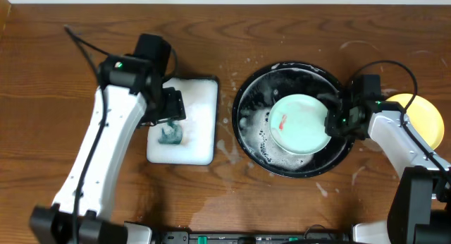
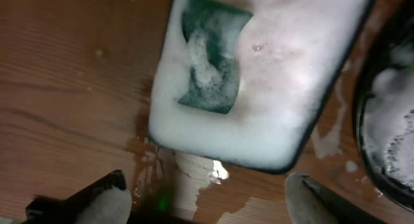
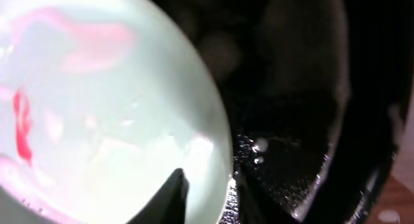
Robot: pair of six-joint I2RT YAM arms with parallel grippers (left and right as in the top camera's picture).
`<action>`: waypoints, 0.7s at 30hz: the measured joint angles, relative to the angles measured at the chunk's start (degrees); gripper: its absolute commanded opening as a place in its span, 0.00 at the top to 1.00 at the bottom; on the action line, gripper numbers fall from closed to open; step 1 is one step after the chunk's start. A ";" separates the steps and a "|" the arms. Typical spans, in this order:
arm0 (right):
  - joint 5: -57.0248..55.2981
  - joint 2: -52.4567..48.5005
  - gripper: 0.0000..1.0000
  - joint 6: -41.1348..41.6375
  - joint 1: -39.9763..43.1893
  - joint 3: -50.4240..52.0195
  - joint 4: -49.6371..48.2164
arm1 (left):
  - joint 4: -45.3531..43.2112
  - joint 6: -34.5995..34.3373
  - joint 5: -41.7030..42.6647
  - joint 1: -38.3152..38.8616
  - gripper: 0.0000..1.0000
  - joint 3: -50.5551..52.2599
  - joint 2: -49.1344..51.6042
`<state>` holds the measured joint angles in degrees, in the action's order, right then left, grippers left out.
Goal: Clean dirty plates on tray and stack at the side
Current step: 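Grip the rim of the last pale green plate in the tray with right gripper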
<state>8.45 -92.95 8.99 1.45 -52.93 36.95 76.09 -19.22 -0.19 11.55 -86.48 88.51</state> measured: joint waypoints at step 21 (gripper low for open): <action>2.32 -5.18 0.99 -2.03 -0.09 0.59 -3.41 | -35.89 0.17 -0.70 0.00 0.32 26.51 1.64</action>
<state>10.76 -98.13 6.96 1.37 -52.34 33.54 40.21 -19.05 -0.89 11.55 -59.96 90.15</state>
